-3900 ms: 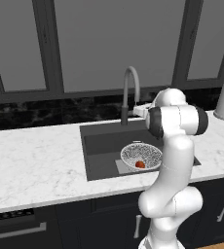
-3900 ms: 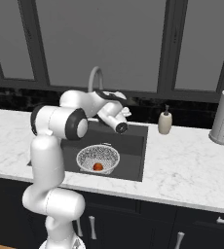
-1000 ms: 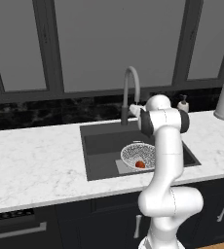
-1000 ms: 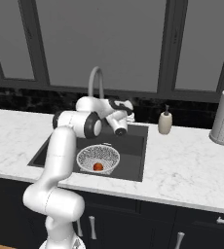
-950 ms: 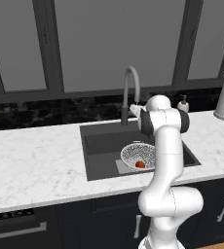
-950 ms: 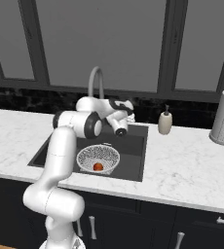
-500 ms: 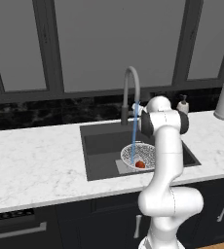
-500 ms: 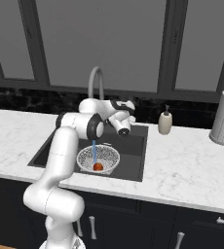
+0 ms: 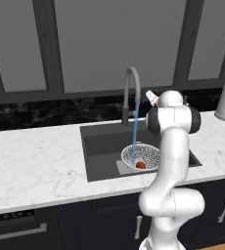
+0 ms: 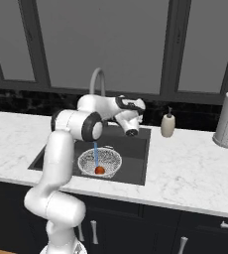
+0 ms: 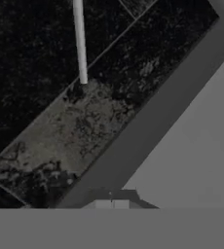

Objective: Put the colander in the sink, put the apple in the colander, and turn on the sink faucet and pour water over the colander.

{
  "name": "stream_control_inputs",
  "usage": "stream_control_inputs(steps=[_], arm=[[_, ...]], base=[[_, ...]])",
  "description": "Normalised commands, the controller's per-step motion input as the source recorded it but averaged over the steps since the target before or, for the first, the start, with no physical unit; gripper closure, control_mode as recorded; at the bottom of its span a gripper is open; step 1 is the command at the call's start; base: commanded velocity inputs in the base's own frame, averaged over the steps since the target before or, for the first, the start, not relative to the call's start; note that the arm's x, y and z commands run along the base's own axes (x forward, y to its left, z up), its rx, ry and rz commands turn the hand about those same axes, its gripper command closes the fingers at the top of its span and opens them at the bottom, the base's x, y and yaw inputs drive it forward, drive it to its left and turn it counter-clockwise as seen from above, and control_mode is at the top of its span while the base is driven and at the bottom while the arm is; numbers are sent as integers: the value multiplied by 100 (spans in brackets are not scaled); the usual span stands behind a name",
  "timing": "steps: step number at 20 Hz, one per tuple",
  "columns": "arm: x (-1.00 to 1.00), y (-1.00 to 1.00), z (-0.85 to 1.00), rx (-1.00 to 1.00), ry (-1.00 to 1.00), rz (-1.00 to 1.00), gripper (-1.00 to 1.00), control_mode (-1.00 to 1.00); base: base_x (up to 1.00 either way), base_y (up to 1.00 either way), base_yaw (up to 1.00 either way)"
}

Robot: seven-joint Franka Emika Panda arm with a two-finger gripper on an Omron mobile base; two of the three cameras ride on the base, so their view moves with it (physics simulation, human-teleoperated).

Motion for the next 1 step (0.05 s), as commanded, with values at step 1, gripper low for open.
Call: stream_control_inputs(steps=[1], arm=[[-70,-59,95,31,-1,0,100,-100]], base=[[0,0,0]])
